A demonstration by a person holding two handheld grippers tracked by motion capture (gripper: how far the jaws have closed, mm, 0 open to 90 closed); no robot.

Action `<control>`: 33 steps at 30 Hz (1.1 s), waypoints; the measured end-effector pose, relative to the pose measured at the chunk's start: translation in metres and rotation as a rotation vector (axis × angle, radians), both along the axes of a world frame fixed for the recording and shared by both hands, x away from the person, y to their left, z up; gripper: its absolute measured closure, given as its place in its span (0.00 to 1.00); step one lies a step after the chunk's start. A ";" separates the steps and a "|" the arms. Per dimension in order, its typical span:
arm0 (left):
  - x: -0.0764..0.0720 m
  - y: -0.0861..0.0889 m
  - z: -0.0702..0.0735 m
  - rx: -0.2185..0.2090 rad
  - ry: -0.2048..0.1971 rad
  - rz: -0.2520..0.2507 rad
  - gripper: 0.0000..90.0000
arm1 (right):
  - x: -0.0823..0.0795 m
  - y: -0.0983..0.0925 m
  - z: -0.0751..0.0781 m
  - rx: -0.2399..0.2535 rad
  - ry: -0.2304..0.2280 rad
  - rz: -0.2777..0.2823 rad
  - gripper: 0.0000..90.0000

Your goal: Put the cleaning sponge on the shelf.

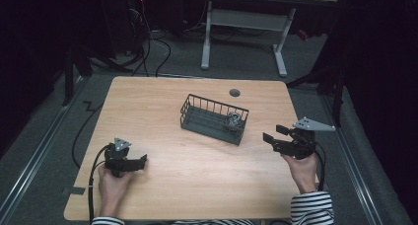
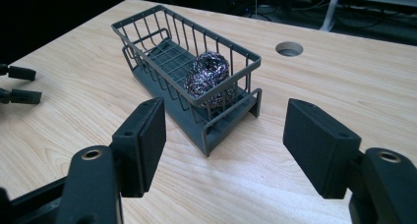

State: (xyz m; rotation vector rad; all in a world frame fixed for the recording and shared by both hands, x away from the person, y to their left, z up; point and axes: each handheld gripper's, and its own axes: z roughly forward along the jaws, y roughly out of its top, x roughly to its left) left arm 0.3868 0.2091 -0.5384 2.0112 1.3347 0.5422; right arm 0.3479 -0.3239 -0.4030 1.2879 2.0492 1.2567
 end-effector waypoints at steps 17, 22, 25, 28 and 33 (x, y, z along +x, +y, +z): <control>0.000 0.000 0.000 0.000 0.000 0.000 0.08 | -0.021 -0.006 -0.022 0.035 0.001 -0.006 0.38; 0.000 0.000 0.000 0.000 0.000 0.000 0.08 | -0.022 -0.003 -0.031 0.041 0.007 -0.003 0.38; 0.000 0.000 0.000 0.000 0.000 0.000 0.08 | -0.022 -0.001 -0.035 0.041 0.009 -0.001 0.39; 0.000 0.000 0.000 0.000 0.000 0.000 0.08 | -0.021 0.002 -0.039 0.041 0.012 0.001 0.39; 0.000 0.000 0.000 0.000 0.000 0.000 0.08 | -0.020 0.007 -0.046 0.034 0.018 0.003 0.39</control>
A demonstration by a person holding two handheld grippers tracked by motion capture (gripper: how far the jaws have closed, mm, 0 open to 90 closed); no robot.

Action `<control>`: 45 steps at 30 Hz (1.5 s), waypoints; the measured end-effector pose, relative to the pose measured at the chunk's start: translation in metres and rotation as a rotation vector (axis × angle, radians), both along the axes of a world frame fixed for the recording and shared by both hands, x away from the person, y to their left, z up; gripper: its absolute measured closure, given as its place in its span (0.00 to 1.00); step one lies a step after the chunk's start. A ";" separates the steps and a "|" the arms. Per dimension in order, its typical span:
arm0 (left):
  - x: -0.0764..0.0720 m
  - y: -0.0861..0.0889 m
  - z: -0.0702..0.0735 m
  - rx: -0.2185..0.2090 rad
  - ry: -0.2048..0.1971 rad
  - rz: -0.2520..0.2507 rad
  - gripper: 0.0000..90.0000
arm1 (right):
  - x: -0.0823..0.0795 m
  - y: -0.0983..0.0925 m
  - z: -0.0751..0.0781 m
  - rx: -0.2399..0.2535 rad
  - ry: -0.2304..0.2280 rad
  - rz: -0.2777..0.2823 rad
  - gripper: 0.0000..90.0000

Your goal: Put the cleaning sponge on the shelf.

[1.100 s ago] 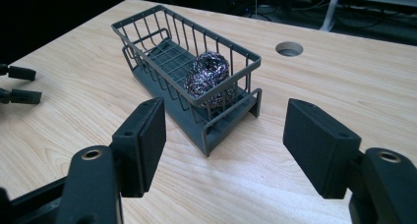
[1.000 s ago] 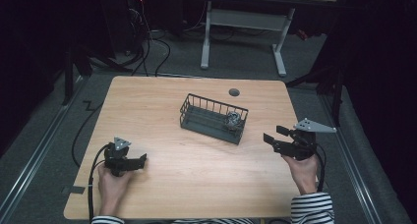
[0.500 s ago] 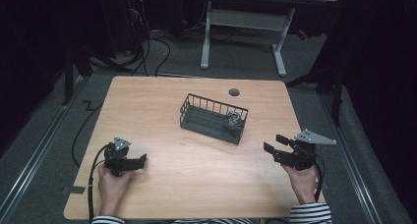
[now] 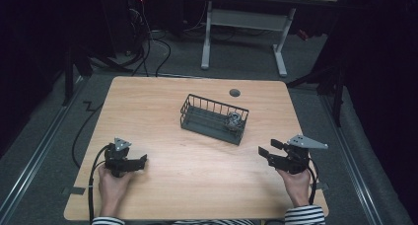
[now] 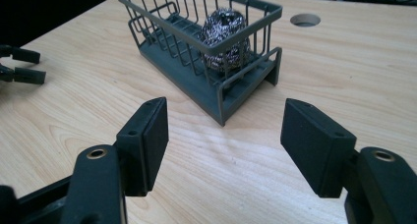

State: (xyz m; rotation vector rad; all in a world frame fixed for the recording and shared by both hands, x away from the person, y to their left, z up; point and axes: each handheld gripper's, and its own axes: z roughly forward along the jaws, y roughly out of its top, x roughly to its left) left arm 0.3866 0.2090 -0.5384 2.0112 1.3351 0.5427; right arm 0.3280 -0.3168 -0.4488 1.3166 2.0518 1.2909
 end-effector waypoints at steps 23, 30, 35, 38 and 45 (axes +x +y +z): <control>0.000 0.000 0.000 0.000 0.000 0.000 0.08 | 0.007 0.020 -0.034 -0.053 0.043 0.005 0.39; 0.000 0.000 0.000 0.000 0.000 0.000 0.08 | 0.009 0.026 -0.046 -0.117 0.058 -0.004 0.39; 0.000 0.000 0.000 0.000 0.000 0.000 0.08 | 0.009 0.029 -0.054 -0.146 0.072 -0.010 0.39; 0.000 0.000 0.000 0.000 0.000 0.000 0.08 | 0.010 0.031 -0.055 -0.163 0.074 -0.010 0.39; 0.000 0.000 0.000 0.000 0.000 0.000 0.08 | 0.012 0.035 -0.062 -0.173 0.089 -0.001 0.39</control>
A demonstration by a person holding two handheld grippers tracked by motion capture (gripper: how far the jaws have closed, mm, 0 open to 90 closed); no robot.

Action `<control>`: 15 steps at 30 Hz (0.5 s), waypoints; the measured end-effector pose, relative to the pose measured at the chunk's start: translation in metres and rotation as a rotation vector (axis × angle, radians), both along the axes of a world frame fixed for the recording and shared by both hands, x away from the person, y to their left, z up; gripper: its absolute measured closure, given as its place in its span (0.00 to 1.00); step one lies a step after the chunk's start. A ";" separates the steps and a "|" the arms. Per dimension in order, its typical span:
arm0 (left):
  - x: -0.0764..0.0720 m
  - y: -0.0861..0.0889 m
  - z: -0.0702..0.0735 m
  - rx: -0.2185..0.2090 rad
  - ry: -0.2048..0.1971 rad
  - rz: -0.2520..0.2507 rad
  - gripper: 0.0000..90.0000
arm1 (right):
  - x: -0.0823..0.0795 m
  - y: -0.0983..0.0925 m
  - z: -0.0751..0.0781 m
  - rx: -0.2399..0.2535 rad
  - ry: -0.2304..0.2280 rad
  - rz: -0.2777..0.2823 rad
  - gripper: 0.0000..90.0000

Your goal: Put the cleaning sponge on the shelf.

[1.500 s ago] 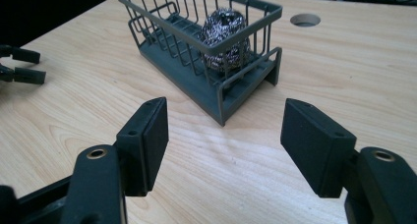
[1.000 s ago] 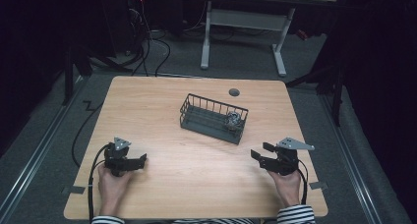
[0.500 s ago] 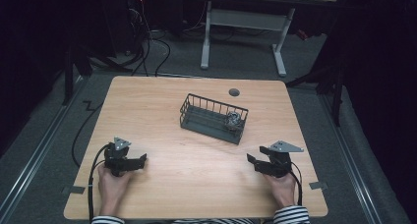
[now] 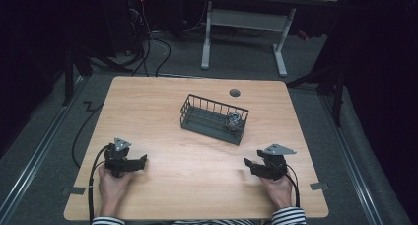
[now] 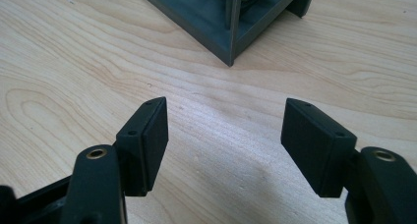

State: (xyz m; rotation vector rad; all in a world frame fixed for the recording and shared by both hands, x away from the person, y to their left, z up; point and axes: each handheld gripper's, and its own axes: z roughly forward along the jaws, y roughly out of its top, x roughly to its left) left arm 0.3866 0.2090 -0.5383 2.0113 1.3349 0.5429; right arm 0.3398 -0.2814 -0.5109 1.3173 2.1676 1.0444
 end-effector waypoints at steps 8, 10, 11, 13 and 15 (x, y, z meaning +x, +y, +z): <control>0.000 0.000 0.000 0.000 0.000 0.000 0.08 | 0.002 0.004 -0.006 -0.015 0.012 0.009 0.38; 0.000 0.000 0.000 0.000 0.000 0.000 0.08 | 0.002 0.005 -0.007 -0.014 0.015 0.009 0.38; 0.000 0.000 0.000 0.000 0.000 0.000 0.08 | 0.002 0.005 -0.007 -0.015 0.017 0.012 0.38; 0.000 0.000 0.000 0.000 0.000 0.000 0.08 | 0.002 0.005 -0.008 -0.013 0.021 0.010 0.38; 0.000 0.000 0.000 0.000 0.000 0.000 0.08 | 0.003 0.006 -0.009 -0.017 0.026 0.012 0.38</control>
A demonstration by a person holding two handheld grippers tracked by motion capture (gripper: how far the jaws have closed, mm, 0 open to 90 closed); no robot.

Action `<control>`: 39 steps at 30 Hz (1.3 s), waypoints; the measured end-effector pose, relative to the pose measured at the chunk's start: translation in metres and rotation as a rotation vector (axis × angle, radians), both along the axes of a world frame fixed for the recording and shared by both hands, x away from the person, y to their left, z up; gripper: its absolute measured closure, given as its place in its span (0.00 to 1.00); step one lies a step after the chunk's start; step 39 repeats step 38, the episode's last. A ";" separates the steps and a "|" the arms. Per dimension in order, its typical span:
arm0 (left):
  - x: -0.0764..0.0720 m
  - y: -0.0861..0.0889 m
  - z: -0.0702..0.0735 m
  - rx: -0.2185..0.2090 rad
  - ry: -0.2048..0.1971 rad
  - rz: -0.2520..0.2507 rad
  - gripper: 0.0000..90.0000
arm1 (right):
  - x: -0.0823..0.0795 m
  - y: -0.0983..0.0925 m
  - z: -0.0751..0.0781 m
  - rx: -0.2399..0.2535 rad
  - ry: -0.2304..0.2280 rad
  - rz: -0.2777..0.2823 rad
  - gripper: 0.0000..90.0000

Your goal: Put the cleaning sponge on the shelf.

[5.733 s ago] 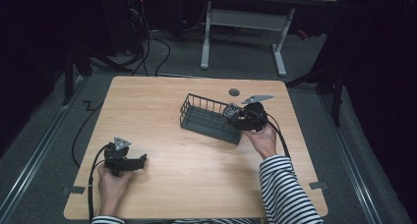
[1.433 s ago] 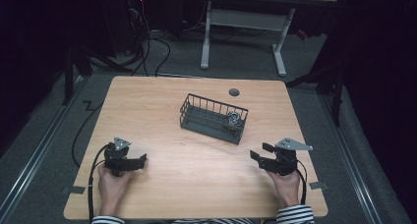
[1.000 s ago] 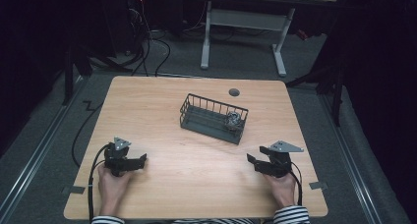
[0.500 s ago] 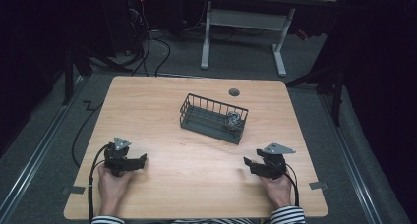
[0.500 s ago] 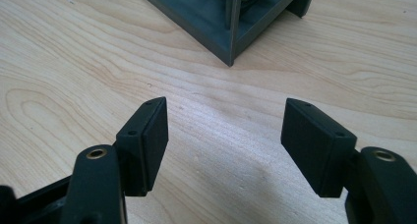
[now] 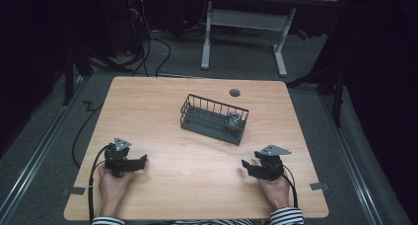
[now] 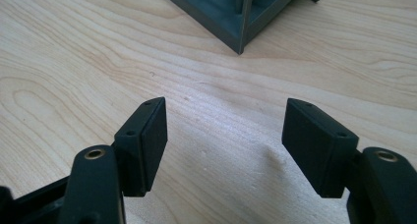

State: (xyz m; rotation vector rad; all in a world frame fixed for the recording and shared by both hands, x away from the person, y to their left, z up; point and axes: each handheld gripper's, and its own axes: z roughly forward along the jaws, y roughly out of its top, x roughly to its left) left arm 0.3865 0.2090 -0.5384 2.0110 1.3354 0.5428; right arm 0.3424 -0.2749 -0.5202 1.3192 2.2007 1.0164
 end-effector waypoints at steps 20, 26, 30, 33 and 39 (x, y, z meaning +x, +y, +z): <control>0.000 0.000 0.000 0.000 0.000 0.003 0.08 | -0.004 0.006 -0.011 -0.073 -0.002 0.012 0.35; -0.001 0.000 0.000 0.000 0.000 0.007 0.08 | -0.004 0.006 -0.011 -0.073 -0.002 0.010 0.35; -0.001 0.000 0.000 0.000 0.000 0.009 0.08 | -0.004 0.006 -0.011 -0.072 -0.001 0.007 0.35; -0.001 -0.001 0.000 0.001 0.000 0.013 0.08 | -0.005 0.006 -0.011 -0.073 -0.001 0.007 0.36; -0.002 -0.001 0.000 0.001 0.001 0.015 0.08 | -0.005 0.006 -0.011 -0.072 0.000 0.005 0.36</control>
